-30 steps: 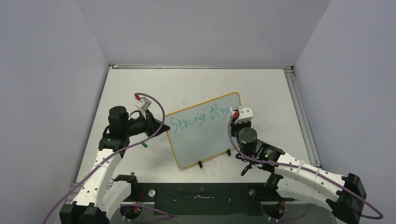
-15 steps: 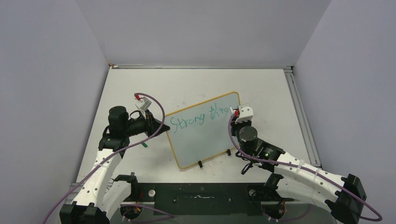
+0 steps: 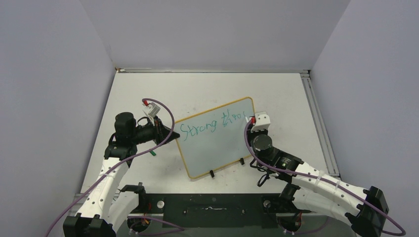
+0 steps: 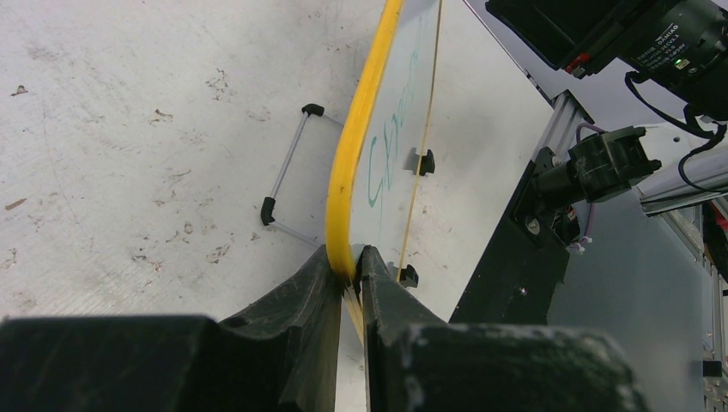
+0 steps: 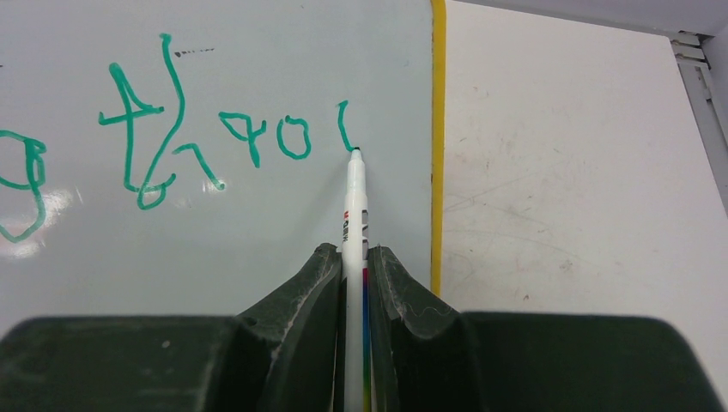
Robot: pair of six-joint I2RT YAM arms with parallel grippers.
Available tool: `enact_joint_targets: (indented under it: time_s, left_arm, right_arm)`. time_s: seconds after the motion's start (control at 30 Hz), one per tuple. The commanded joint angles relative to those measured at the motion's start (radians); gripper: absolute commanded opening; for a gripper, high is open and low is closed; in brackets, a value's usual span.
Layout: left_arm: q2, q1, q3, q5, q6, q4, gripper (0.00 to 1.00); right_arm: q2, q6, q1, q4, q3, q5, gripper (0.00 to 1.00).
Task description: Write a sentence on the whiteboard
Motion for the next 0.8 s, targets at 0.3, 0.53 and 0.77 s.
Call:
enact_joint_targets:
  time_s: [0.3,0.53,0.77]
  left_arm:
    - [-0.018,-0.002,0.010,-0.011,0.037,0.030,0.00]
    - [-0.018,-0.002,0.011,-0.012,0.037,0.031,0.00]
    - [-0.022,-0.001,0.010,-0.010,0.037,0.031,0.00]
  right_arm:
    - [0.050,-0.090,-0.026,0.103,0.062,0.032,0.05]
    - [0.031,-0.041,-0.028,0.072,0.028,0.014,0.05]
    - [0.001,0.011,-0.028,0.029,-0.008,-0.008,0.05]
